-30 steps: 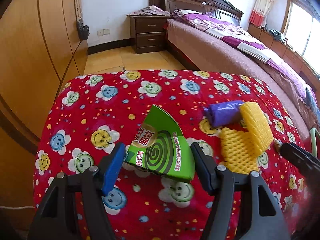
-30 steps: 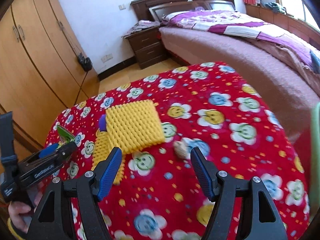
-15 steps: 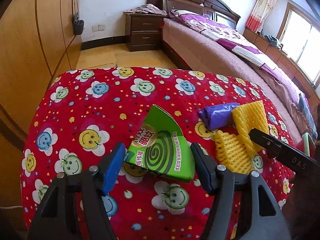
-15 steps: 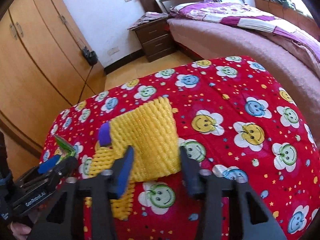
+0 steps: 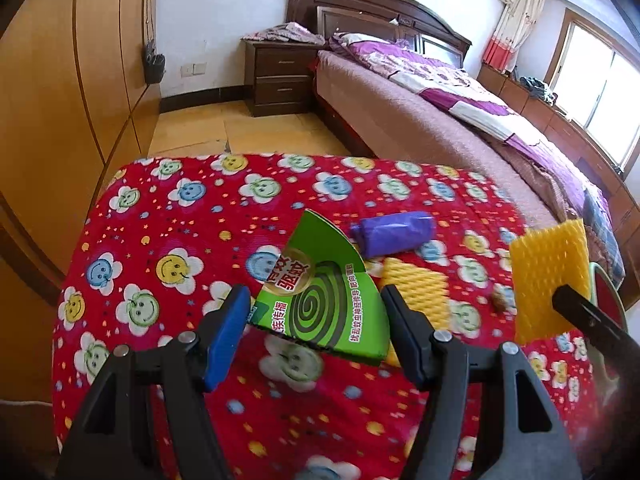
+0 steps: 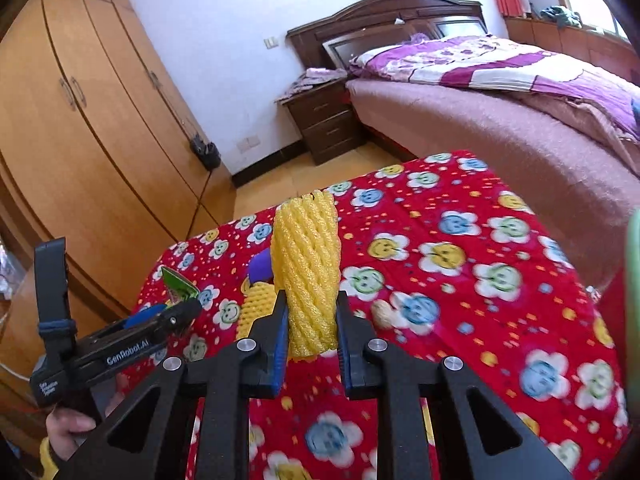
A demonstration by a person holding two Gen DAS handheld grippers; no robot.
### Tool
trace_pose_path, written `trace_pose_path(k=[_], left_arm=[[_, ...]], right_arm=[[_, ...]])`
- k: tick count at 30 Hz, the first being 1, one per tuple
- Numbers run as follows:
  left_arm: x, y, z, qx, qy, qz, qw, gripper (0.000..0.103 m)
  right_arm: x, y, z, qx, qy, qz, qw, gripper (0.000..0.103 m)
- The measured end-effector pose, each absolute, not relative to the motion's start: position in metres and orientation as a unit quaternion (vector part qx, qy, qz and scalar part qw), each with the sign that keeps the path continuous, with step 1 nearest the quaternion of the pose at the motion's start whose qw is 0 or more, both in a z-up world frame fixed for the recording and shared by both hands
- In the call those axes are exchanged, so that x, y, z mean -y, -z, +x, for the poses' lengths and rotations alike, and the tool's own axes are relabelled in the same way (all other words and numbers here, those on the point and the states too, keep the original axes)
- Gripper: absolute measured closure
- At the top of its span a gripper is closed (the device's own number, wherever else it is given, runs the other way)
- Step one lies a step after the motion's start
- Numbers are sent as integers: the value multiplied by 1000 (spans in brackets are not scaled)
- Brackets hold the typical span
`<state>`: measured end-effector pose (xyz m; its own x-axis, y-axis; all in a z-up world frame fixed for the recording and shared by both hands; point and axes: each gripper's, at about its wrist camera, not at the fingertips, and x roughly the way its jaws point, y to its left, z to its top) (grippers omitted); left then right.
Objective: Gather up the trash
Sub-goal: 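Carry the coil box and foam sleeve over the red bucket with both grippers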
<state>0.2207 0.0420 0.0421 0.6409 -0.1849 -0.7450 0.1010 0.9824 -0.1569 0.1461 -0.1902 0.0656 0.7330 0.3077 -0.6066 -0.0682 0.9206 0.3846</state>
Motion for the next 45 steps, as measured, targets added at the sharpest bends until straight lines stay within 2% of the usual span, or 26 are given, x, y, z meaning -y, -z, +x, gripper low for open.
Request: trace_pose_path(k=[21, 31, 45], left_arm=[[103, -97, 132, -394, 201, -38, 896, 35], [190, -97, 118, -393, 256, -12, 883, 35], [303, -63, 116, -416, 310, 49, 854, 35]], right_arm=[[324, -104, 13, -285, 2, 247, 926, 82], [399, -91, -16, -265, 51, 290, 918, 82], [486, -53, -44, -265, 112, 339, 896, 82]])
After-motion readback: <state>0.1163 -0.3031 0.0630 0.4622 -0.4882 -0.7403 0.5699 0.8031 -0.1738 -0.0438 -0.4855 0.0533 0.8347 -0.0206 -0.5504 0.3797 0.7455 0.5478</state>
